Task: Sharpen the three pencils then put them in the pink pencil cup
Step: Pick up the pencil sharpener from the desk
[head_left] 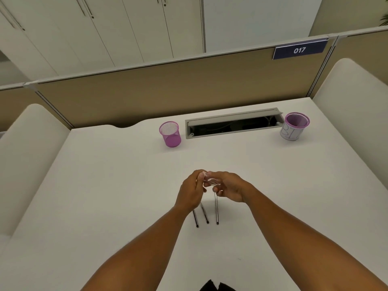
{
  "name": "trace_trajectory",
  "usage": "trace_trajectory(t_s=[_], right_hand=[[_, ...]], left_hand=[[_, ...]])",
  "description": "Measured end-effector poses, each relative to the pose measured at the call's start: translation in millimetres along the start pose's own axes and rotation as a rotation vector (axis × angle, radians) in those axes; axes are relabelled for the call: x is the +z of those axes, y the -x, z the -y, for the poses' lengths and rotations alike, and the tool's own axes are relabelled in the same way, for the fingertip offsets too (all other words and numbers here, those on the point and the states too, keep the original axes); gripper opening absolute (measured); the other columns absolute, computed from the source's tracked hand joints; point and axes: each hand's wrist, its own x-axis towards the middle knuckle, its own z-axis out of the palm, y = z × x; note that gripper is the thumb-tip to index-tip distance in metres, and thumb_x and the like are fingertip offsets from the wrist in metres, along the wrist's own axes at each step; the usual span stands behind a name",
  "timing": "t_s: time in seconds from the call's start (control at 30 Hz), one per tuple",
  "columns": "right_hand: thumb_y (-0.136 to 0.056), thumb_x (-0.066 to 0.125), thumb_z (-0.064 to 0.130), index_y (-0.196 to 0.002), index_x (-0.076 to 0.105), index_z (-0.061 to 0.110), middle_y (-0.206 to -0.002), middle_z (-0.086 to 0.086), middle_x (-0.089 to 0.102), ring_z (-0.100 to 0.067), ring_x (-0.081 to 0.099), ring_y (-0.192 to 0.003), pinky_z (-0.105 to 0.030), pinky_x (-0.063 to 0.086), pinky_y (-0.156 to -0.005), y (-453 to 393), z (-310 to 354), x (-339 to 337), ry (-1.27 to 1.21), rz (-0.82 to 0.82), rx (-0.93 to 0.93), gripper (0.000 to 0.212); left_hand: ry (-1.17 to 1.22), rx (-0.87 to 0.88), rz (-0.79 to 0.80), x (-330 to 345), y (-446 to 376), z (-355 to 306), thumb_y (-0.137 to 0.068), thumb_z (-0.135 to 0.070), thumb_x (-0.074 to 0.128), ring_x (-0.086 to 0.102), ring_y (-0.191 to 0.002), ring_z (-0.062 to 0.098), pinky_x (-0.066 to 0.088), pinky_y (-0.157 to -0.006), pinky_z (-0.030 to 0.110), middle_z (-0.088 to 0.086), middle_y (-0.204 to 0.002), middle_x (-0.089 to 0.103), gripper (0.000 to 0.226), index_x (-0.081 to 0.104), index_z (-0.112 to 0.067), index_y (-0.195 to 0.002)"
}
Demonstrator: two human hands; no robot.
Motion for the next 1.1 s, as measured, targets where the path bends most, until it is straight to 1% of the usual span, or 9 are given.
trace_trajectory(t_s=[0.23,0.4,0.53,0.67,0.8,0.87,0.93,1.0,1.1], right_hand=[[-0.091,0.063,0.031,-0.109,0.069,0.005,-0.099,-0.008,0.072,-0.013,0.049,-0.063,-0.024,0.038,-0.057,14.5,-13.2,12.3,0.094,-0.018,-0.044,0.032],[-0.094,0.059,0.032,-0.103,0.072,0.01,-0.089,-0.003,0.07,-0.01,0.045,-0.059,-0.022,0.037,-0.057,25.6,-14.5,22.0,0.138,-0.016,-0.065,0.027],[-0.097,0.055,0.033,-0.105,0.07,0.009,-0.088,-0.003,0.07,-0.01,0.042,-0.06,-0.023,0.04,-0.061,32.0,-13.4,29.2,0.177,-0.034,-0.102,0.03],[-0.097,0.055,0.033,-0.109,0.069,0.009,-0.089,-0.003,0.069,-0.01,0.042,-0.059,-0.024,0.039,-0.061,34.5,-12.7,31.6,0.141,-0.013,-0.137,0.03],[-0.092,0.064,0.03,-0.106,0.07,0.009,-0.097,-0.005,0.064,-0.015,0.05,-0.068,-0.027,0.044,-0.063,35.1,-11.9,37.8,0.029,-0.025,-0.167,0.026],[-0.092,0.064,0.029,-0.107,0.068,0.009,-0.097,-0.006,0.063,-0.018,0.056,-0.073,-0.029,0.046,-0.066,34.5,-11.3,41.6,-0.025,-0.03,-0.181,0.025],[-0.093,0.063,0.029,-0.11,0.066,0.007,-0.096,-0.007,0.064,-0.02,0.06,-0.076,-0.029,0.047,-0.068,32.3,-11.4,44.3,-0.066,-0.029,-0.189,0.028],[-0.093,0.063,0.027,-0.11,0.064,0.003,-0.094,-0.009,0.064,-0.02,0.059,-0.074,-0.029,0.048,-0.067,29.9,-11.7,47.4,-0.13,-0.038,-0.188,0.03],[-0.095,0.06,0.026,-0.108,0.062,0.002,-0.096,-0.011,0.065,-0.02,0.057,-0.074,-0.027,0.049,-0.067,25.4,-12.0,54.1,-0.212,-0.057,-0.183,0.027]], left_hand=[[-0.214,-0.007,-0.032,-9.1,23.5,-7.0,-0.103,-0.045,0.028,0.064,-0.075,0.005,0.051,-0.071,0.028,-0.014,-0.088,0.066,0.033,0.056,-0.029,-0.098],[-0.474,0.057,-0.07,-15.9,31.4,-10.7,-0.104,-0.042,0.019,0.054,-0.071,0.012,0.042,-0.064,0.03,-0.012,-0.072,0.052,0.035,0.046,-0.028,-0.087],[-0.537,0.038,-0.126,-23.0,32.6,-18.6,-0.105,-0.035,0.018,0.054,-0.069,0.013,0.04,-0.062,0.03,-0.013,-0.07,0.052,0.038,0.049,-0.025,-0.085],[-0.392,-0.023,-0.171,-31.6,28.1,-22.0,-0.106,-0.035,0.021,0.055,-0.072,0.014,0.04,-0.064,0.029,-0.008,-0.075,0.057,0.042,0.055,-0.019,-0.086],[0.038,-0.152,-0.165,-35.2,22.3,-27.3,-0.105,-0.036,0.026,0.049,-0.066,0.015,0.041,-0.062,0.03,0.001,-0.076,0.057,0.043,0.05,-0.016,-0.075],[0.263,-0.271,-0.121,-37.9,22.1,-36.1,-0.102,-0.033,0.029,0.042,-0.062,0.015,0.039,-0.059,0.028,0.003,-0.074,0.052,0.04,0.051,-0.011,-0.078],[0.418,-0.408,-0.079,-40.8,24.2,-41.3,-0.103,-0.036,0.031,0.043,-0.062,0.013,0.042,-0.063,0.028,0.002,-0.072,0.049,0.042,0.058,-0.01,-0.084],[0.51,-0.486,-0.044,-42.6,26.2,-41.8,-0.103,-0.046,0.029,0.053,-0.071,0.014,0.046,-0.07,0.028,0.001,-0.08,0.056,0.047,0.063,-0.016,-0.091],[0.564,-0.48,0.045,-42.4,28.6,-40.4,-0.096,-0.065,0.026,0.064,-0.098,0.018,0.05,-0.085,0.033,0.002,-0.102,0.069,0.059,0.065,-0.021,-0.109]])
